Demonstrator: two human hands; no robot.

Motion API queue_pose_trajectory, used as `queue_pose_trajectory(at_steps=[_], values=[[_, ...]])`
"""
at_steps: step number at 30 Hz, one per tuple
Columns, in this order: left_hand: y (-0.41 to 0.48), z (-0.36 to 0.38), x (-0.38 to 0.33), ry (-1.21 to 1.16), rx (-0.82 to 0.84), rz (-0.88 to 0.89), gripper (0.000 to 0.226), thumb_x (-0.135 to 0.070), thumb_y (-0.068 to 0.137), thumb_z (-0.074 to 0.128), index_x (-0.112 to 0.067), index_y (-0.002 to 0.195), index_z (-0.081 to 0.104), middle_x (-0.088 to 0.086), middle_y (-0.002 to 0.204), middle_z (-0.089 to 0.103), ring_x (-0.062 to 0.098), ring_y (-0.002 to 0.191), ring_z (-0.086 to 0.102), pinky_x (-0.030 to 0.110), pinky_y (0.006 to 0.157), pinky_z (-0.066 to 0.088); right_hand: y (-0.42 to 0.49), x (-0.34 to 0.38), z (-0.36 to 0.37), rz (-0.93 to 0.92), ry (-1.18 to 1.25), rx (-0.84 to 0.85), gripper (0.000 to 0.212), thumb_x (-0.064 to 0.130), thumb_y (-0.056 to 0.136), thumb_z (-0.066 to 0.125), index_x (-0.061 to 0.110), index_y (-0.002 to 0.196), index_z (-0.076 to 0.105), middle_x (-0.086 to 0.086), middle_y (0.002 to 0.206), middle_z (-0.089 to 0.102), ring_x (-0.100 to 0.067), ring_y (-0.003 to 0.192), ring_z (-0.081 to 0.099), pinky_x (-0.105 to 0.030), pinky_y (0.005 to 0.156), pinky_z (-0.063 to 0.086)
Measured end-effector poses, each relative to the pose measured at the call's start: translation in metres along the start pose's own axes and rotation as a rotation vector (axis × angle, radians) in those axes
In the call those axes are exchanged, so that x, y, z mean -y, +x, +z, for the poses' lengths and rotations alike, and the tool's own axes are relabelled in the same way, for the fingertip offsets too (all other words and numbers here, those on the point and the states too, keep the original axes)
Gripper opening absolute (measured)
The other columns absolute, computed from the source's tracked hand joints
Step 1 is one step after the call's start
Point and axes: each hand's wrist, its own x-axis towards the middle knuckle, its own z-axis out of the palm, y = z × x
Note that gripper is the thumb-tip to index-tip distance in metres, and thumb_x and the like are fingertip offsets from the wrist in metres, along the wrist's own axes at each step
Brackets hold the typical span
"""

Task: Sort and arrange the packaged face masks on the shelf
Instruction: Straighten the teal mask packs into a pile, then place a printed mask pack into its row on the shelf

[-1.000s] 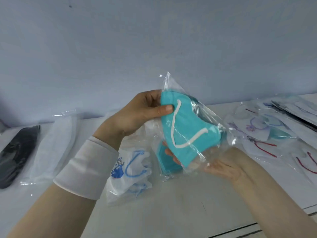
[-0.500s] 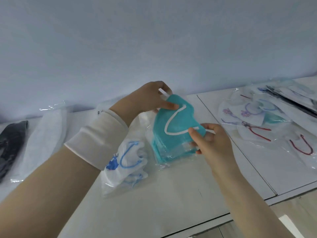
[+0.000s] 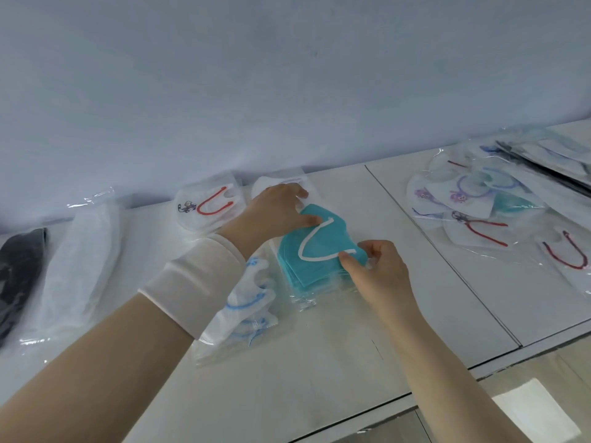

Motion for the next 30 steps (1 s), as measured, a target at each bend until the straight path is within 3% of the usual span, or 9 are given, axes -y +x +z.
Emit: queue_pose_trajectory(at_steps=[6,11,16,20,25,30], values=[[-0.001,0.004,0.001,0.069,0.006,-0.007,0.066,-0.05,0.085,0.06,-0.017,0.139,0.043,-0.001,0.139,0.05,0.02,0.125,0.048,0.032,0.107,0.034,-0.004,-0.003,-0.001,-0.022,0.023,-0.003,0.027,0.034,0.083,0.064,0.024,0.101,0.047,0.01,0.097,0.049,-0.02,0.113,0.046,-0.031,0.089,0.041],[-0.013,-0.003,-0.015,0.233,-0.188,0.059,0.057,-0.051,0.089,0.052,-0.025,0.139,0.042,-0.001,0.141,0.048,0.023,0.128,0.044,0.034,0.104,0.032,-0.006,-0.009,-0.018,-0.124,-0.006,-0.044,0.043,0.039,0.085,0.06,0.019,0.122,0.05,0.009,0.116,0.05,-0.013,0.119,0.04,-0.023,0.093,0.034],[-0.02,0.003,-0.065,0.028,-0.267,0.226,0.04,-0.041,0.09,0.056,-0.024,0.126,0.054,-0.008,0.13,0.057,0.017,0.119,0.051,0.031,0.102,0.034,0.009,-0.025,-0.075,-0.295,-0.141,-0.155,0.035,0.035,0.086,0.06,0.016,0.116,0.057,0.004,0.118,0.058,-0.014,0.116,0.049,-0.03,0.101,0.039],[-0.002,0.041,-0.122,-0.036,-0.13,0.286,0.039,-0.04,0.089,0.057,-0.024,0.124,0.055,-0.007,0.128,0.057,0.015,0.118,0.052,0.032,0.102,0.036,0.039,-0.048,-0.143,-0.373,-0.342,-0.219,0.027,0.023,0.086,0.063,0.012,0.11,0.06,0.0,0.111,0.061,-0.021,0.109,0.053,-0.027,0.092,0.038],[0.049,0.105,-0.188,-0.047,0.051,0.205,0.051,-0.044,0.089,0.057,-0.02,0.132,0.045,0.003,0.137,0.048,0.022,0.127,0.043,0.033,0.106,0.032,0.086,-0.082,-0.226,-0.371,-0.478,-0.191,0.034,0.023,0.084,0.066,0.013,0.115,0.058,-0.002,0.114,0.058,-0.023,0.112,0.049,-0.017,0.084,0.029],[0.098,0.153,-0.242,-0.104,-0.084,0.011,0.066,-0.045,0.089,0.056,-0.017,0.143,0.031,0.009,0.144,0.037,0.026,0.134,0.034,0.036,0.111,0.024,0.136,-0.114,-0.306,-0.432,-0.519,-0.08,0.041,0.03,0.083,0.066,0.021,0.121,0.054,0.005,0.12,0.052,-0.015,0.117,0.043,-0.012,0.083,0.026]])
